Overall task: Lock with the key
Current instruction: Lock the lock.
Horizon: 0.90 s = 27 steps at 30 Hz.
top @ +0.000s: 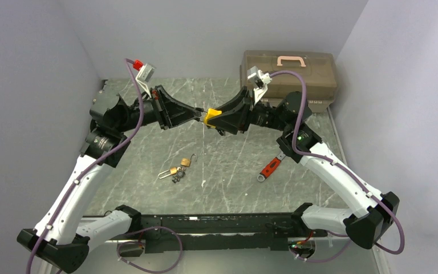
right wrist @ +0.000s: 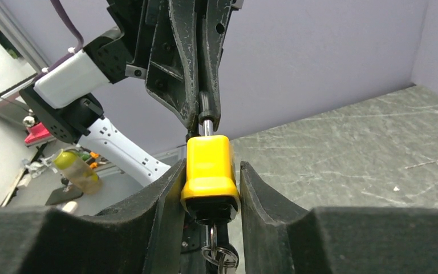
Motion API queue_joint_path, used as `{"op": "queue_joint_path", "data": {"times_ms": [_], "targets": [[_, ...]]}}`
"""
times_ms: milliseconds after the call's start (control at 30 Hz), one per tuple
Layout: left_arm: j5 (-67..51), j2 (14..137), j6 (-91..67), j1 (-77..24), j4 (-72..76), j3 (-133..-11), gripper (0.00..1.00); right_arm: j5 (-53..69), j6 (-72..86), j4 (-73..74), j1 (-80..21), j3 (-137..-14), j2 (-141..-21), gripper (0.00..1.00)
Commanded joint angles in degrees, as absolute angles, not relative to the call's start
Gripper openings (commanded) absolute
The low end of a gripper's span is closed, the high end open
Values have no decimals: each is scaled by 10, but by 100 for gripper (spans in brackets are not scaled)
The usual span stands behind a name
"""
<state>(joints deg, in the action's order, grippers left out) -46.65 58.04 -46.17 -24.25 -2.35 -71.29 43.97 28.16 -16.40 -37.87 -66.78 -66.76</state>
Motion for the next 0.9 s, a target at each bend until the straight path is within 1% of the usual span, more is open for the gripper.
{"op": "queue_joint_path", "data": {"times_ms": [0,67,100,167,200,433,533,567,667,867], "targets": [[-459,574,-388,-243,-84,-752,12,464,280,-165,-386,-672,-651,12],[-461,572,-342,-243,-126,-765,25,476,282,-157,-386,-668,-645,7],[-465,570,-326,-243,-144,-770,30,480,283,-152,-385,-667,-642,6],[-477,569,-297,-243,-175,-779,36,495,290,-151,-385,-662,-636,4],[-481,567,-285,-243,-188,-782,37,501,293,-151,-384,-660,-634,3],[-515,567,-231,-243,-244,-801,31,504,292,-135,-384,-654,-621,2],[-523,568,-212,-243,-266,-807,34,503,292,-132,-384,-654,-620,2],[-529,568,-208,-243,-271,-807,37,501,291,-130,-384,-655,-620,2],[-539,566,-208,-243,-266,-802,37,502,290,-129,-384,-654,-623,1],[-543,571,-206,-243,-264,-796,23,507,289,-126,-384,-661,-630,1]]}}
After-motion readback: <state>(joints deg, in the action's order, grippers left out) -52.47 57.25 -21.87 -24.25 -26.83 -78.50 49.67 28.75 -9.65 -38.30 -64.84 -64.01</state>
